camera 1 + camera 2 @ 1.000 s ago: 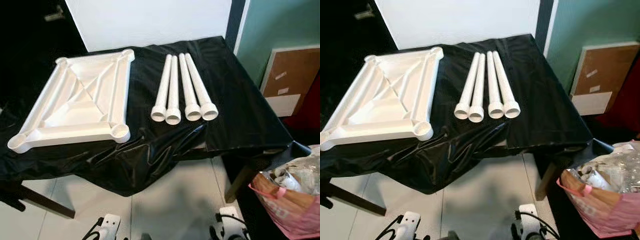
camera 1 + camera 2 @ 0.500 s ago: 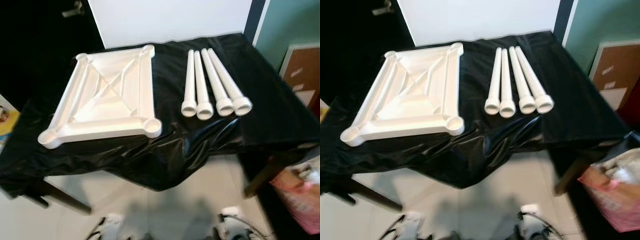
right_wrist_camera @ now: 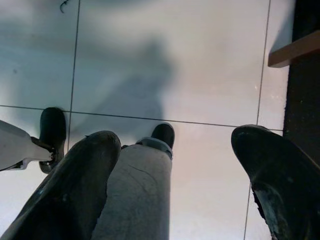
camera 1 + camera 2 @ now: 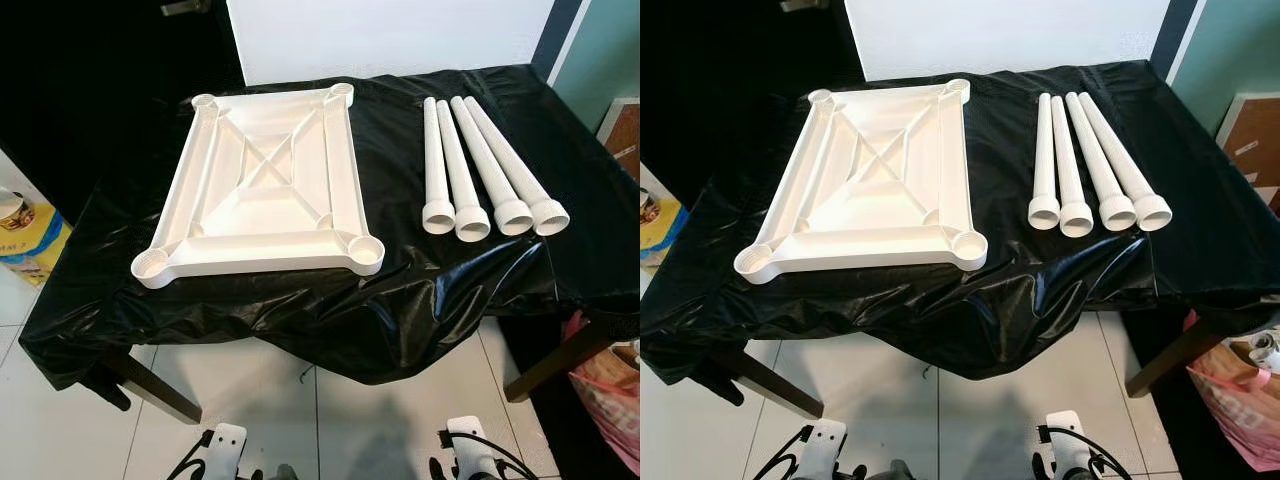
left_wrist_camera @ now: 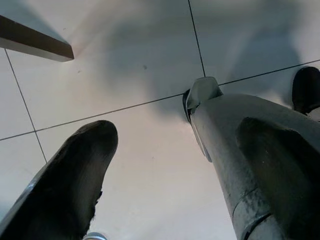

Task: Building children table

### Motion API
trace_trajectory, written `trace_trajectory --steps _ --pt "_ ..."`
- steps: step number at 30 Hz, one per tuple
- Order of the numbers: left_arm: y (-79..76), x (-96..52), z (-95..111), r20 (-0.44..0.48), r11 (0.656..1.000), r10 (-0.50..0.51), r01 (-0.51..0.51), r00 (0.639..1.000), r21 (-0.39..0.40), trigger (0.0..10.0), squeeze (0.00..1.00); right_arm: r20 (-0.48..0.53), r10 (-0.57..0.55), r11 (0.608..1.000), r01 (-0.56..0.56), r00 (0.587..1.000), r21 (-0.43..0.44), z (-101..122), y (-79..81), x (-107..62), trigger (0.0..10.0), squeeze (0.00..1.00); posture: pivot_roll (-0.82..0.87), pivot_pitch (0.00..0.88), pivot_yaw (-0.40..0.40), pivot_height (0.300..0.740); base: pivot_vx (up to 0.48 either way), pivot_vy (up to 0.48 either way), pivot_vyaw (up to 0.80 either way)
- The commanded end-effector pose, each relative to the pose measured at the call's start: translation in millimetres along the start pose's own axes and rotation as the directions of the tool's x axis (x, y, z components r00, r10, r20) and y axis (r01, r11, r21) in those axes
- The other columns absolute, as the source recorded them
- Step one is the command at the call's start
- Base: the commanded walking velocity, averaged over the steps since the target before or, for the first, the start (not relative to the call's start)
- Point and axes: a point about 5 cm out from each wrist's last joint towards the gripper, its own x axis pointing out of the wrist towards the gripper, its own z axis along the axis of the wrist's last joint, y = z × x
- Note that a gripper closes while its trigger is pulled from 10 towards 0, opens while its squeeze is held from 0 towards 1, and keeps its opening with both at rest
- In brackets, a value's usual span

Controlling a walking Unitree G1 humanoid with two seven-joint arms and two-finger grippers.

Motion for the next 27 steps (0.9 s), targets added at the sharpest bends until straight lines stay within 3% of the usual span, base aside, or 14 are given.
trace_trajectory --steps 1,17,24,25,27 --pt "-4.0 -1.9 -11.4 -0.043 1.000 -0.010 0.010 0.999 0.009 10.0 0.00 -0.035 0.009 1.000 -0.010 0.999 -0.007 -7.8 0.6 -1.9 10.0 0.00 0.00 0.017 0.059 0.740 0.000 0.000 0.00" --pt "-2.4 -2.2 -12.1 -0.049 1.000 -0.003 0.004 0.999 0.025 10.0 0.00 -0.042 0.007 1.000 -0.007 0.999 -0.003 -8.3 -0.3 -1.9 10.0 0.00 0.00 0.021 0.059 0.740 0.000 0.000 0.00" --pt "-2.7 -2.1 -11.1 -0.041 1.000 -0.012 0.013 0.999 0.017 10.0 0.00 -0.054 0.011 0.999 -0.008 0.998 0.040 -9.5 0.2 -1.9 10.0 0.00 0.00 0.028 0.059 0.740 0.000 0.000 0.00" --pt "-2.8 -2.0 -10.6 -0.037 1.000 -0.015 0.016 0.999 0.018 10.0 1.00 -0.055 0.006 0.999 -0.004 0.998 0.042 -9.4 0.0 -1.9 10.0 1.00 -0.01 0.027 0.059 0.740 0.000 0.000 0.00" --pt "-4.1 -2.0 -9.4 -0.024 0.999 -0.037 0.037 0.999 0.002 10.0 1.00 -0.051 0.012 0.998 -0.009 0.999 0.059 -9.1 0.6 -1.8 10.0 1.00 -0.01 0.029 0.059 0.740 0.000 0.000 0.00"
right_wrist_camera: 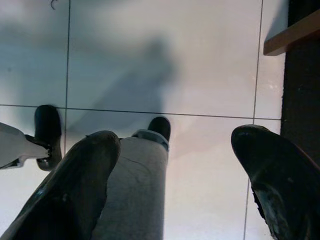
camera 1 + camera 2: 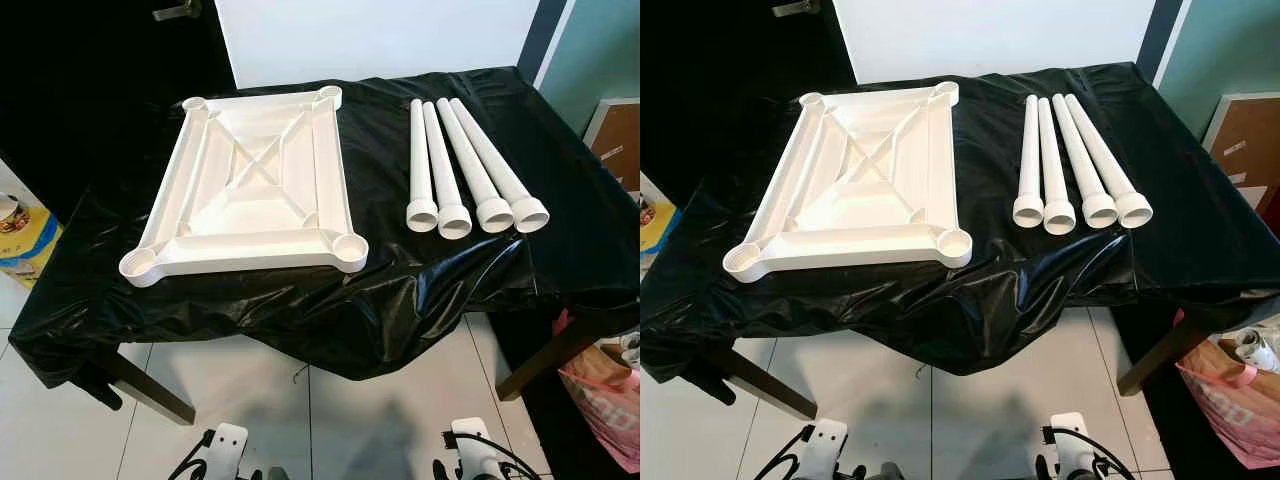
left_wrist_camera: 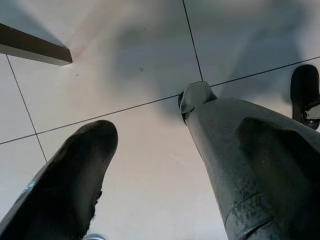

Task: Building children table

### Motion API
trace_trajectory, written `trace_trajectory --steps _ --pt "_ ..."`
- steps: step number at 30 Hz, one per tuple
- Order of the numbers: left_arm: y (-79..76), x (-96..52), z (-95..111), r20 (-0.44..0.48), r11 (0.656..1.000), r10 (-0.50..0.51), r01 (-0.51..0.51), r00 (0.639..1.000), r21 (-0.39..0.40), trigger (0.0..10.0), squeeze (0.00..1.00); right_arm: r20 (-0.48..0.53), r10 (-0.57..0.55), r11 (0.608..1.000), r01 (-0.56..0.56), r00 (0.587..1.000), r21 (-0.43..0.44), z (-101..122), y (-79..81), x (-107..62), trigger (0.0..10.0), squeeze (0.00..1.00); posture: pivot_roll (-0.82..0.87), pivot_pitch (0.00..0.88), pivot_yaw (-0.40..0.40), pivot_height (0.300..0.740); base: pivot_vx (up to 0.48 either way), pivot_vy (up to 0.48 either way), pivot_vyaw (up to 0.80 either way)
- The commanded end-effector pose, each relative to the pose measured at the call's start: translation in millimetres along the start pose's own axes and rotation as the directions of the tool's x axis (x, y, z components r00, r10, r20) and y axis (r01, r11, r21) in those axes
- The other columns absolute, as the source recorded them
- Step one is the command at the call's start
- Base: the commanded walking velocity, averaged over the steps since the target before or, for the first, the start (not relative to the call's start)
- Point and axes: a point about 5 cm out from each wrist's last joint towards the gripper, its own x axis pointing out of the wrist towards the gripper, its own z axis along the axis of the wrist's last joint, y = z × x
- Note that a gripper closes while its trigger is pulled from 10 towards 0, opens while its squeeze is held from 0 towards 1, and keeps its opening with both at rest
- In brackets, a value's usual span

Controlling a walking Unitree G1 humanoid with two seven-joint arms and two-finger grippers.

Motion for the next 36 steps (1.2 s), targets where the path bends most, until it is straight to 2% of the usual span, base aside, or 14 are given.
trace_trajectory --steps 1,3,4,6,7,15,22,23,24,26,28,30,35,36 --pt "-5.0 -2.0 -8.9 -0.021 0.998 -0.060 0.060 0.998 -0.024 10.0 1.00 -0.028 0.008 0.999 -0.008 1.000 0.033 -6.6 1.5 -1.5 10.0 1.00 0.00 0.030 0.059 0.740 0.000 0.000 0.00" --pt "-5.7 -2.0 -8.3 -0.014 0.997 -0.069 0.069 0.997 -0.031 10.0 1.00 -0.026 0.011 0.999 -0.010 1.000 0.040 -6.3 1.7 -1.5 10.0 1.00 0.00 0.030 0.059 0.740 0.000 0.000 0.00" --pt "-5.0 -1.9 -7.0 -0.007 0.998 -0.063 0.063 0.998 -0.011 10.0 0.73 -0.023 0.011 0.999 -0.010 1.000 0.043 -6.0 1.5 -1.4 10.0 1.00 0.00 0.035 0.059 0.740 0.000 0.000 0.00" --pt "-4.3 -1.8 -6.2 -0.004 0.998 -0.054 0.054 0.999 0.007 10.0 0.73 -0.022 0.009 0.999 -0.008 1.000 0.042 -5.8 1.2 -1.4 10.0 1.00 0.00 0.036 0.058 0.740 0.000 0.000 0.00" --pt "-3.9 -1.8 -5.3 0.004 0.999 -0.051 0.051 0.999 0.020 10.0 0.00 -0.016 0.007 0.999 -0.007 1.000 0.035 -5.1 0.7 -1.3 10.0 0.00 0.00 0.039 0.058 0.740 0.000 0.000 0.00" --pt "-5.3 -2.4 2.5 0.094 0.998 -0.056 0.054 0.994 0.022 10.0 0.00 0.073 0.004 0.996 -0.010 0.997 0.085 10.3 -3.9 1.1 10.0 0.00 0.00 0.053 0.042 0.740 0.000 0.000 0.00" --pt "-9.0 -2.1 8.9 0.141 0.996 -0.081 0.075 0.987 0.046 10.0 0.00 0.177 0.024 0.997 -0.036 0.984 0.063 32.9 -6.1 4.2 10.0 0.00 0.01 0.056 0.023 0.740 0.000 0.000 0.00" --pt "-13.7 0.5 24.1 0.193 0.991 -0.119 0.105 0.974 0.085 10.0 0.00 0.227 0.031 0.998 -0.044 0.973 0.053 43.2 -5.6 5.0 10.0 0.00 0.01 0.053 0.017 0.740 0.000 0.000 0.00" --pt "-13.7 0.5 24.1 0.193 0.991 -0.119 0.105 0.974 0.085 10.0 0.00 0.227 0.031 0.998 -0.044 0.973 0.053 43.2 -5.6 5.0 10.0 0.00 0.01 0.053 0.017 0.740 0.000 0.000 0.00" --pt "-30.1 5.4 89.2 0.379 0.968 -0.218 0.149 0.899 0.203 10.0 0.00 0.314 0.047 0.997 -0.063 0.948 0.039 60.4 -2.5 5.3 10.0 0.00 0.01 0.045 0.018 0.740 0.000 0.000 0.00" --pt "-30.1 5.4 89.2 0.379 0.968 -0.218 0.149 0.899 0.203 10.0 0.00 0.314 0.047 0.997 -0.063 0.948 0.039 60.4 -2.5 5.3 10.0 0.00 0.01 0.045 0.018 0.740 0.000 0.000 0.00" --pt "-39.2 2.6 117.0 0.465 0.948 -0.276 0.160 0.841 0.274 10.0 0.00 0.384 0.065 0.996 -0.084 0.921 0.033 71.4 0.8 3.8 10.0 0.00 0.01 0.039 0.023 0.740 0.000 0.000 0.00" --pt "-41.6 0.4 120.0 0.488 0.936 -0.310 0.174 0.816 0.305 10.0 0.00 0.443 0.083 0.994 -0.104 0.893 0.022 79.0 3.2 1.3 10.0 0.00 0.01 0.036 0.028 0.740 0.000 0.000 0.00" --pt "-42.8 -0.9 121.2 0.503 0.933 -0.328 0.190 0.800 0.306 10.0 0.00 0.477 0.095 0.993 -0.117 0.874 0.016 83.4 4.2 -0.6 10.0 0.00 0.00 0.036 0.032 0.740 0.000 0.000 0.00"
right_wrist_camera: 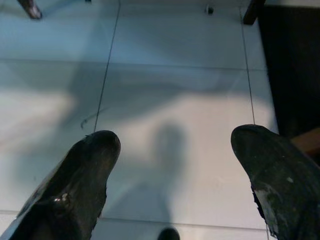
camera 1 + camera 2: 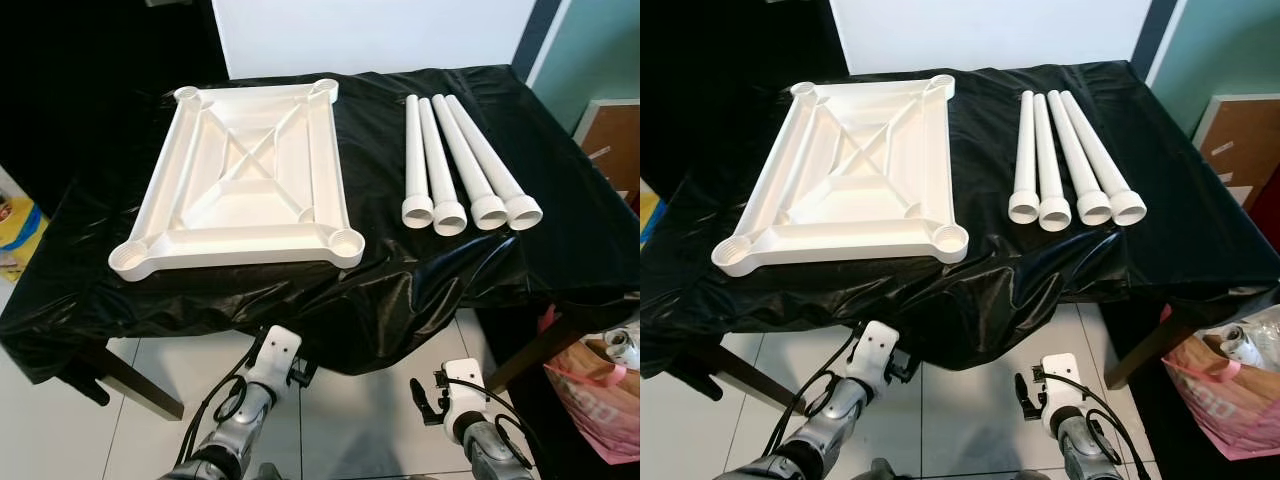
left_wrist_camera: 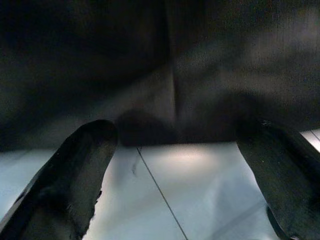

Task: Building children table

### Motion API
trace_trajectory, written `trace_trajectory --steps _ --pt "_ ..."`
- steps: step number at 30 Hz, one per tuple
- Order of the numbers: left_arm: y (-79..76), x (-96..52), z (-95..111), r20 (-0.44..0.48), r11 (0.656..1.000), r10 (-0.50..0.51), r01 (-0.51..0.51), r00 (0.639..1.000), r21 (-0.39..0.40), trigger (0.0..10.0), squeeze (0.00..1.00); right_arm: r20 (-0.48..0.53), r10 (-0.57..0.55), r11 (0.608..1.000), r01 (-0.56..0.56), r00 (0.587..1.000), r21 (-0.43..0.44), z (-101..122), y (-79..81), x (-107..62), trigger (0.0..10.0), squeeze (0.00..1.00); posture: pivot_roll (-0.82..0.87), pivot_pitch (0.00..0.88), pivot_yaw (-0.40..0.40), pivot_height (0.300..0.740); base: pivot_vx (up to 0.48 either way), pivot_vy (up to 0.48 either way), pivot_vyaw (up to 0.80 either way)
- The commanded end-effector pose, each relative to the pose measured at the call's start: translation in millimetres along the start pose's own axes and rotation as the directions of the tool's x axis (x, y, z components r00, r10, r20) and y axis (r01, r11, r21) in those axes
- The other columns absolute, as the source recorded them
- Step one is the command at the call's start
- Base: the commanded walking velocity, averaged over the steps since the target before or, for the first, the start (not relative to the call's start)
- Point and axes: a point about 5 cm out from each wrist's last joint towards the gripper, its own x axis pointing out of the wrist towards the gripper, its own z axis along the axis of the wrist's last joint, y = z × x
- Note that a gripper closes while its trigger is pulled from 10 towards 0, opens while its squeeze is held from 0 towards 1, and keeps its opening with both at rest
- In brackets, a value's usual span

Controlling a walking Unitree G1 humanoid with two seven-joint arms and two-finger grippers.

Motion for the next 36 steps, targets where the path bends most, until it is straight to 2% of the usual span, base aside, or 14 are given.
trace_trajectory --steps 1,3,6,9,11,13,16,25,26,28,29,34,35,36 --pt "-10.0 -4.4 -2.8 0.011 0.978 -0.209 0.209 0.978 0.007 10.0 0.00 0.050 0.029 1.000 -0.029 0.998 0.007 4.4 5.7 -0.7 10.0 0.00 0.00 0.041 0.037 0.740 0.000 0.000 0.00" --pt "-12.4 -4.4 0.3 0.033 0.966 -0.258 0.257 0.966 0.024 10.0 0.00 0.110 0.057 0.998 -0.056 0.992 -0.006 11.0 6.9 -2.7 10.0 0.00 -0.01 0.046 0.041 0.740 0.000 0.000 0.00" --pt "-13.4 -4.2 1.1 0.035 0.960 -0.278 0.277 0.960 0.034 10.0 0.00 0.128 0.067 0.998 -0.066 0.989 -0.012 12.8 7.2 -3.9 10.0 0.00 -0.01 0.046 0.041 0.740 0.000 0.000 0.00" --pt "-18.2 -4.1 4.4 0.036 0.926 -0.371 0.367 0.928 0.086 10.0 0.00 0.199 0.108 0.994 -0.104 0.974 -0.030 20.7 7.1 -10.9 10.0 0.00 -0.03 0.054 0.050 0.740 0.000 0.000 0.00" --pt "-18.2 -4.1 4.4 0.036 0.926 -0.371 0.367 0.928 0.086 10.0 0.00 0.199 0.108 0.994 -0.104 0.974 -0.030 20.7 7.1 -10.9 10.0 0.00 -0.03 0.054 0.050 0.740 0.000 0.000 0.00" --pt "-19.7 -4.8 5.7 0.038 0.910 -0.402 0.395 0.915 0.125 10.0 0.00 0.272 0.142 0.989 -0.129 0.952 -0.067 32.6 5.9 -19.0 10.0 0.00 -0.03 0.061 0.055 0.740 0.000 0.000 0.00" --pt "-20.1 -5.2 6.2 0.046 0.908 -0.408 0.400 0.912 0.129 10.0 0.00 0.304 0.149 0.988 -0.132 0.941 -0.079 39.2 4.5 -22.3 10.0 0.00 -0.03 0.061 0.055 0.740 0.000 0.000 0.00" --pt "-20.2 -6.3 7.9 0.095 0.919 -0.392 0.386 0.915 0.078 10.0 0.00 0.389 0.147 0.988 -0.119 0.910 -0.095 59.5 0.3 -27.6 10.0 0.00 -0.03 0.068 0.057 0.740 0.000 0.000 0.00" --pt "-19.8 -7.0 8.8 0.124 0.927 -0.376 0.372 0.918 0.052 10.0 0.00 0.444 0.136 0.990 -0.110 0.886 -0.083 73.6 -0.8 -30.6 10.0 0.00 -0.02 0.068 0.057 0.740 0.000 0.000 0.00" --pt "-19.8 -7.0 8.8 0.124 0.927 -0.376 0.372 0.918 0.052 10.0 0.00 0.444 0.136 0.990 -0.110 0.886 -0.083 73.6 -0.8 -30.6 10.0 0.00 -0.02 0.068 0.057 0.740 0.000 0.000 0.00" --pt "-18.1 -8.8 10.5 0.176 0.940 -0.337 0.339 0.925 0.019 10.0 0.00 0.533 0.113 0.994 -0.101 0.839 -0.052 101.2 -0.3 -34.4 10.0 0.00 -0.02 0.071 0.065 0.740 0.000 0.000 0.00" --pt "-16.6 -10.1 11.7 0.200 0.948 -0.316 0.318 0.927 0.020 10.0 0.00 0.573 0.100 0.995 -0.096 0.813 -0.037 116.5 0.7 -36.4 10.0 0.00 -0.02 0.071 0.065 0.740 0.000 0.000 0.00" --pt "5.8 -9.8 46.9 0.303 0.959 -0.285 0.271 0.909 0.090 10.0 0.00 0.588 0.084 0.996 -0.087 0.805 -0.023 122.7 0.7 -36.6 10.0 0.00 -0.01 0.070 0.067 0.740 0.000 0.000 0.00" --pt "5.8 -9.8 46.9 0.303 0.959 -0.285 0.271 0.909 0.090 10.0 0.00 0.588 0.084 0.996 -0.087 0.805 -0.023 122.7 0.7 -36.6 10.0 0.00 -0.01 0.070 0.067 0.740 0.000 0.000 0.00"
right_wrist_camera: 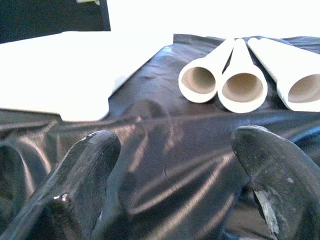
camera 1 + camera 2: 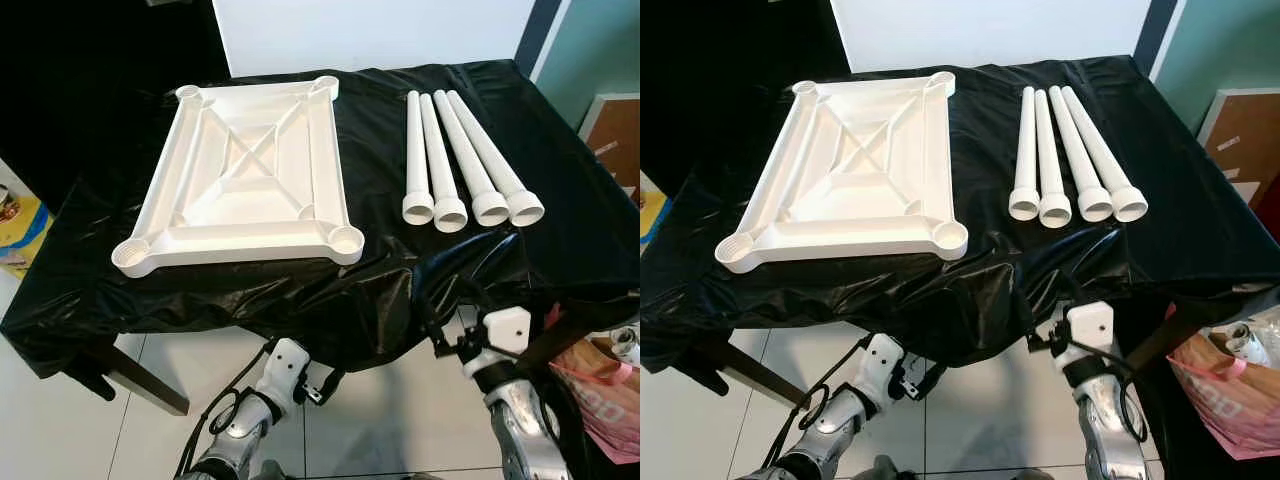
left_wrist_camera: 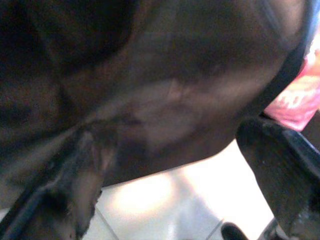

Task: Building children table

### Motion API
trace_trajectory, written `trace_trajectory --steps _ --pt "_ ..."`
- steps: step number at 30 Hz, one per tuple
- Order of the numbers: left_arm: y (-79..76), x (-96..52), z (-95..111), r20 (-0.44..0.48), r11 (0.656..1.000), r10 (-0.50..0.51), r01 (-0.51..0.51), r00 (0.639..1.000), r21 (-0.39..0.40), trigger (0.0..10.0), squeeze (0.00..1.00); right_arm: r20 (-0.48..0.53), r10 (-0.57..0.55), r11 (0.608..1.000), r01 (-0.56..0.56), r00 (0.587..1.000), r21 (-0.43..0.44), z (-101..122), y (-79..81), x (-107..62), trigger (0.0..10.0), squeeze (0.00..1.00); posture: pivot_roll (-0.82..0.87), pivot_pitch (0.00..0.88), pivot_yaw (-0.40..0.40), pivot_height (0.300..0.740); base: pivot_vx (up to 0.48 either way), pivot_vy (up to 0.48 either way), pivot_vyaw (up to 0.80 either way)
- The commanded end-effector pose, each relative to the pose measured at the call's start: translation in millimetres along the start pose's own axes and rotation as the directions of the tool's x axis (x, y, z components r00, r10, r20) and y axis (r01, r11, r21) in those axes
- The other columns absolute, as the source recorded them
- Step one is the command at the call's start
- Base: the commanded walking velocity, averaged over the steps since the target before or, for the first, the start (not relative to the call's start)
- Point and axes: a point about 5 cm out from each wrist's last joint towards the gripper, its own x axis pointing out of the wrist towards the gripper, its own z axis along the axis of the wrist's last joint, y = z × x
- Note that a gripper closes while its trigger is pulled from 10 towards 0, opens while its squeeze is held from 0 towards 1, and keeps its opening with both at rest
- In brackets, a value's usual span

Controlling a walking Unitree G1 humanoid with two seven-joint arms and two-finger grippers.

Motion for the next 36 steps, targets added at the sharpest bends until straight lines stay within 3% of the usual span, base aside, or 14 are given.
trace_trajectory --steps 1,3,4,5,6,9,11,13,18,22,23,30,34,36 --pt "23.5 4.9 61.3 0.184 0.997 0.005 -0.018 0.983 0.071 10.0 0.00 -0.002 -0.025 0.999 0.025 1.000 0.021 3.6 -0.6 0.7 10.0 0.00 -0.01 0.069 0.067 0.740 0.000 0.000 0.00" --pt "23.5 4.9 61.3 0.184 0.997 0.005 -0.018 0.983 0.071 10.0 0.00 -0.002 -0.025 0.999 0.025 1.000 0.021 3.6 -0.6 0.7 10.0 0.00 -0.01 0.069 0.067 0.740 0.000 0.000 0.00" --pt "27.2 -0.6 99.6 0.292 0.996 -0.024 -0.002 0.956 0.087 10.0 0.00 0.007 -0.044 0.999 0.044 0.999 0.028 8.3 -0.4 3.7 10.0 0.00 -0.01 0.071 0.067 0.740 0.000 0.000 0.00" --pt "27.2 -0.6 99.6 0.292 0.996 -0.024 -0.002 0.956 0.087 10.0 0.00 0.007 -0.044 0.999 0.044 0.999 0.028 8.3 -0.4 3.7 10.0 0.00 -0.01 0.071 0.067 0.740 0.000 0.000 0.00" --pt "29.2 -6.8 122.9 0.355 0.994 -0.052 0.013 0.933 0.110 10.0 0.00 0.015 -0.060 0.998 0.060 0.998 0.033 11.6 -0.1 6.7 10.0 0.00 -0.01 0.071 0.066 0.740 0.000 0.000 0.00" --pt "32.6 -9.9 133.2 0.390 0.992 -0.051 0.003 0.919 0.123 10.0 0.00 0.019 -0.077 0.996 0.076 0.997 0.043 15.8 0.3 9.9 10.0 0.00 0.00 0.071 0.064 0.740 0.000 0.000 0.00" --pt "26.4 -14.7 151.3 0.436 0.993 -0.099 0.061 0.895 0.101 10.0 0.00 0.029 -0.109 0.990 0.106 0.994 0.089 25.6 2.0 19.7 10.0 0.00 0.00 0.074 0.066 0.740 0.000 0.000 0.00" --pt "24.7 -15.6 154.2 0.438 0.990 -0.116 0.069 0.891 0.122 10.0 0.00 0.033 -0.113 0.990 0.109 0.993 0.094 27.3 2.4 21.3 10.0 0.00 0.00 0.073 0.065 0.740 0.000 0.000 0.00" --pt "27.7 -15.6 156.5 0.442 0.998 -0.043 0.020 0.896 0.057 10.0 0.00 0.035 -0.124 0.988 0.120 0.992 0.098 29.9 2.8 24.9 10.0 0.00 0.01 0.075 0.061 0.740 0.000 0.000 0.00" --pt "41.6 -10.0 151.7 0.360 0.990 0.105 -0.132 0.927 0.050 10.0 0.00 0.043 -0.193 0.978 0.189 0.980 0.088 36.4 -1.0 36.0 10.0 0.00 0.00 0.075 0.063 0.740 0.000 0.000 0.00" --pt "47.7 -8.5 152.1 0.343 0.980 0.176 -0.197 0.923 0.025 10.0 0.00 0.049 -0.209 0.975 0.204 0.977 0.089 39.8 -0.7 40.9 10.0 0.00 0.00 0.073 0.062 0.740 0.000 0.000 0.00" --pt "57.0 -4.5 151.3 0.318 0.959 0.278 -0.281 0.907 -0.037 10.0 0.00 0.060 -0.222 0.973 0.218 0.973 0.071 44.4 0.9 48.3 10.0 0.00 -0.01 0.071 0.059 0.740 0.000 0.000 0.00" --pt "70.9 0.8 141.8 0.258 0.901 0.431 -0.426 0.864 -0.079 10.0 0.00 0.076 -0.218 0.976 0.216 0.973 0.037 47.0 4.7 56.4 10.0 0.00 -0.01 0.070 0.061 0.740 0.000 0.000 0.00" --pt "70.9 0.8 141.8 0.258 0.901 0.431 -0.426 0.864 -0.079 10.0 0.00 0.076 -0.218 0.976 0.216 0.973 0.037 47.0 4.7 56.4 10.0 0.00 -0.01 0.070 0.061 0.740 0.000 0.000 0.00"
